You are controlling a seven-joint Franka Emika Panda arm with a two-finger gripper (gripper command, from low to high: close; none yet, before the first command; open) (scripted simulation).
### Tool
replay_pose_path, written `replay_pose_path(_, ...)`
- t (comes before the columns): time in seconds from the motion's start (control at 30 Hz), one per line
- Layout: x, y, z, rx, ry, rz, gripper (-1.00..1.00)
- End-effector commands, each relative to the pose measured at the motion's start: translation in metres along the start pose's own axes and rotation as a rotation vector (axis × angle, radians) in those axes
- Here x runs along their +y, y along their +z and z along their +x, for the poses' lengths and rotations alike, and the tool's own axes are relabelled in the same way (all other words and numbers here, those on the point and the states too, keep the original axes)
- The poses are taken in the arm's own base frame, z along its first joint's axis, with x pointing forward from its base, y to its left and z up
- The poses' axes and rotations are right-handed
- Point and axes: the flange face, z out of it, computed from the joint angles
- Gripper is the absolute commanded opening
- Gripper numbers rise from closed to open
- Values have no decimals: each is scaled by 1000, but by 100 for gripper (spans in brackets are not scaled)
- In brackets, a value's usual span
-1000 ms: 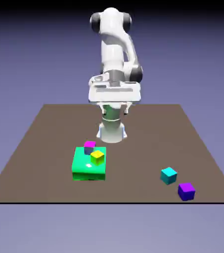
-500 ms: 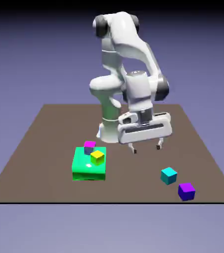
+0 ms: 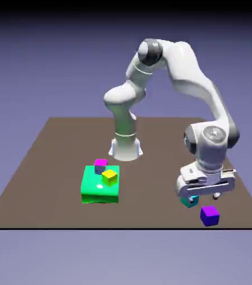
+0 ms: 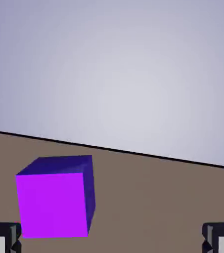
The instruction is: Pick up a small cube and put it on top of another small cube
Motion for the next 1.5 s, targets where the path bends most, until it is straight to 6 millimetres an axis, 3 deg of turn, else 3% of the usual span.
replay_pose_path(0.0,-10,9,-9,-2,-11,-25,0)
replay_pose_path(0.07,-15,14,-13,-3,-18,-39,0)
replay_pose_path(0.37,-7,72,-2,-9,4,-122,0)
replay_pose_path(0.6,-8,91,-4,-11,-3,-115,0)
replay_pose_path(0.87,-16,83,-10,-3,-17,-40,0)
replay_pose_path(0.9,-16,83,-10,-3,-17,-40,-100)
replay_pose_path(1.2,-7,90,-4,-11,-2,-119,-100)
replay_pose_path(1.47,-7,63,-3,-8,3,-114,-100)
